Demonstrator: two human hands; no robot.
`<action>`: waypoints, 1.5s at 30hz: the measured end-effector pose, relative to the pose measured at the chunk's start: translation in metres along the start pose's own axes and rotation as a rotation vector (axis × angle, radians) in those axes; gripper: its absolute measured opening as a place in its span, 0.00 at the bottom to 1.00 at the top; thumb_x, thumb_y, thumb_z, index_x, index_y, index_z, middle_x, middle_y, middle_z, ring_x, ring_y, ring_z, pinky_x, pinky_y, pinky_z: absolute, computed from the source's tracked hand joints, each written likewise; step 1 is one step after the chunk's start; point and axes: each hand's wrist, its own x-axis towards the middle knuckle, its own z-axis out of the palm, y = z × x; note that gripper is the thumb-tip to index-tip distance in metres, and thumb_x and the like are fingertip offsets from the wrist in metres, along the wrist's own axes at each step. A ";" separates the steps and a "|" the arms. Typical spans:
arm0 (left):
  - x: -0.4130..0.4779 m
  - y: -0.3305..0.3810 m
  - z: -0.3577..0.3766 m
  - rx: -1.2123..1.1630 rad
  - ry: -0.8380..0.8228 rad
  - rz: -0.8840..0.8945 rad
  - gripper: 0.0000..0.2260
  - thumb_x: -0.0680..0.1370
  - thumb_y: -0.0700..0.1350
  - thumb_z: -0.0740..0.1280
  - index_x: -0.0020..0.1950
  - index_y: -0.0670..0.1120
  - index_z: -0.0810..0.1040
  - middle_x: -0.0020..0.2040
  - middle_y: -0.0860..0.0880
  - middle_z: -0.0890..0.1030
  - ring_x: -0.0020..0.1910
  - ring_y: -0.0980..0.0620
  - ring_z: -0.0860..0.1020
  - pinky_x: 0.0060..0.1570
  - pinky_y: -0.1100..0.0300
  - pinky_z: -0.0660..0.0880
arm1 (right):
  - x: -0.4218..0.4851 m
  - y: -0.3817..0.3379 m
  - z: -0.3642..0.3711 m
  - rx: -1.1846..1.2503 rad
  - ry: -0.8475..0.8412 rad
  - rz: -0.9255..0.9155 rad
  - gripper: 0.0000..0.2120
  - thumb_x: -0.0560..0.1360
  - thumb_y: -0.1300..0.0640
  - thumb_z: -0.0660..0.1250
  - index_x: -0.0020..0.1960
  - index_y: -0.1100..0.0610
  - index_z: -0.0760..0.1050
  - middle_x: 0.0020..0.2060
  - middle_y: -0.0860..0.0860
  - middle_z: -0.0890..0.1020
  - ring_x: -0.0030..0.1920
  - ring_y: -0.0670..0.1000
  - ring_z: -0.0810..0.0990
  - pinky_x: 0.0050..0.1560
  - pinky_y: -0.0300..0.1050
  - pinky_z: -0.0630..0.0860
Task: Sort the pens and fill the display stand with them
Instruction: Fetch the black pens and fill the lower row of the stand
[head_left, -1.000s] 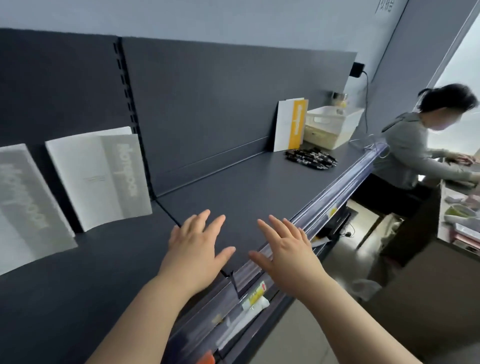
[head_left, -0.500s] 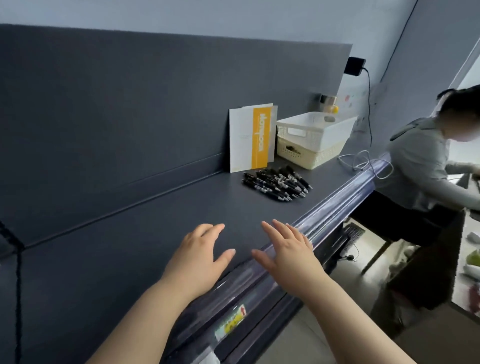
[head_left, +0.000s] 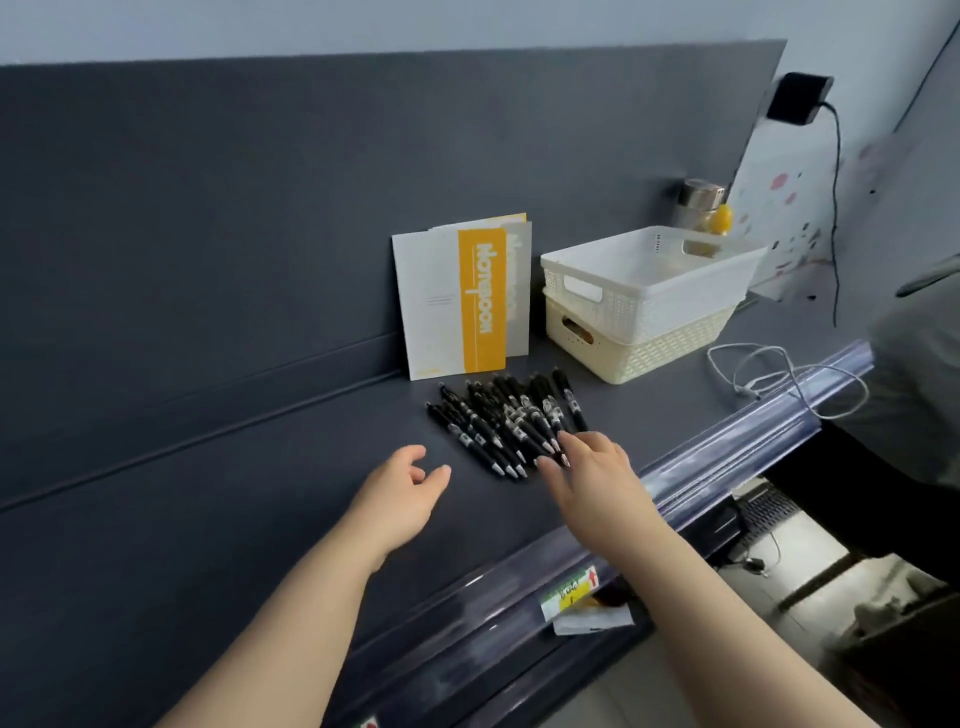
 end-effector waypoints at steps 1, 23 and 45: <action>0.011 0.005 0.003 -0.013 0.008 -0.008 0.24 0.79 0.54 0.61 0.73 0.50 0.63 0.64 0.50 0.74 0.52 0.49 0.77 0.55 0.56 0.72 | 0.011 0.004 -0.001 0.005 0.003 0.016 0.20 0.80 0.47 0.54 0.65 0.58 0.67 0.64 0.55 0.68 0.67 0.59 0.64 0.63 0.49 0.64; 0.094 0.072 0.056 0.554 0.106 -0.245 0.43 0.75 0.52 0.68 0.77 0.47 0.41 0.71 0.43 0.62 0.66 0.44 0.68 0.53 0.53 0.71 | 0.155 0.029 -0.001 -0.013 -0.293 -0.114 0.11 0.71 0.56 0.64 0.51 0.59 0.68 0.49 0.57 0.75 0.45 0.55 0.75 0.35 0.43 0.68; 0.011 0.072 0.043 -1.276 0.469 -0.343 0.07 0.75 0.31 0.64 0.47 0.41 0.77 0.34 0.46 0.76 0.27 0.54 0.75 0.26 0.64 0.74 | 0.149 0.006 -0.031 0.722 -0.469 -0.487 0.05 0.74 0.60 0.61 0.41 0.51 0.70 0.28 0.46 0.71 0.29 0.47 0.68 0.33 0.42 0.67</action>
